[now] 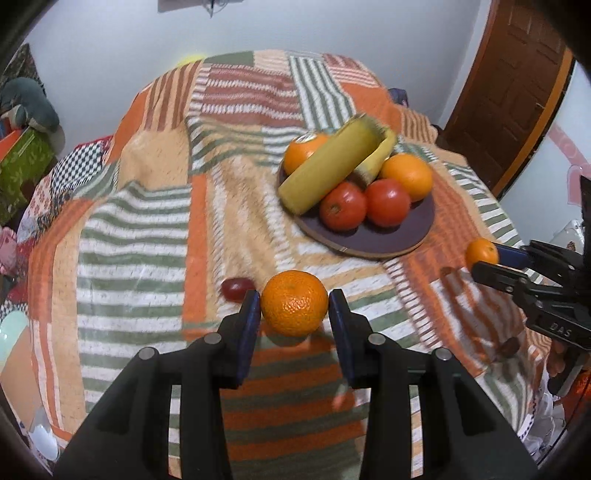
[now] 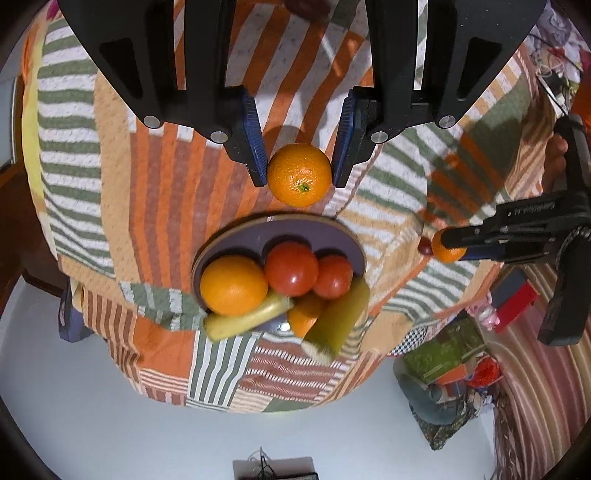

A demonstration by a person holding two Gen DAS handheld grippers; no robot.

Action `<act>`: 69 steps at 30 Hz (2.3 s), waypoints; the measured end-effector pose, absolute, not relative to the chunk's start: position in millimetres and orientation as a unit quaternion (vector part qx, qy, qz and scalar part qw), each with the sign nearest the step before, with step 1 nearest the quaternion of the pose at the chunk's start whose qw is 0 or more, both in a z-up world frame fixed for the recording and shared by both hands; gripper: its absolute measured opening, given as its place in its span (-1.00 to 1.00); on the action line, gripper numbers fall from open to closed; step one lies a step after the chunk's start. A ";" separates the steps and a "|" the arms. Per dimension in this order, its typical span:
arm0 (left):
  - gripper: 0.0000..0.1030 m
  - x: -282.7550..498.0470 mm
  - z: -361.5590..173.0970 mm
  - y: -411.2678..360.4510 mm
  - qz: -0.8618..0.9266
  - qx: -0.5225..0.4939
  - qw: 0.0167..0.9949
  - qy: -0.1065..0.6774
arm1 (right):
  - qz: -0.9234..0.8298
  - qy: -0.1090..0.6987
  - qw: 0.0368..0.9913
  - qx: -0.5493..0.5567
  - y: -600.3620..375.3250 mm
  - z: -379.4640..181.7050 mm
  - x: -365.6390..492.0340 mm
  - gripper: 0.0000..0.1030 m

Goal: Organize fruits
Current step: 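Place both mandarins on the purple plate beside the tomatoes and open both grippers, then grasp a dark red plum with the right gripper while the left gripper grasps another plum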

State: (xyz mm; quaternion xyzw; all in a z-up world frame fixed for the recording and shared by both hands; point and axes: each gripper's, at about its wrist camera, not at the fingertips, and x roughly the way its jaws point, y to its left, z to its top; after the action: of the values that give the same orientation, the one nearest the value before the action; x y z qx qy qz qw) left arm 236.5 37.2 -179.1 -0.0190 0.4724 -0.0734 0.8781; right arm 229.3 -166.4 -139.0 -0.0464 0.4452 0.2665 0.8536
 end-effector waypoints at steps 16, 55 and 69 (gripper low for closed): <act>-0.27 275.1 -165.0 -9.7 -0.115 -0.022 0.886 0.448 | 0.251 0.418 0.872 -0.039 -167.4 -129.1 268.5 -0.36; 0.10 284.0 -184.6 -26.3 -0.102 -0.009 0.872 0.480 | 0.248 0.444 0.858 -0.071 -167.2 -139.8 270.3 -0.13; 0.16 203.0 -122.3 -27.6 -0.103 0.010 0.895 0.434 | 0.266 0.401 0.870 -0.110 -193.4 -92.7 188.2 -0.12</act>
State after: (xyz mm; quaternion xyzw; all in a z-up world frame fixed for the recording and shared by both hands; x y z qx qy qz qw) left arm 203.0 -27.6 -122.3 0.0096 0.4335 -0.1031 0.8952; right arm 188.2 -193.3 -92.7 -0.1096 0.4007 0.2661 0.8698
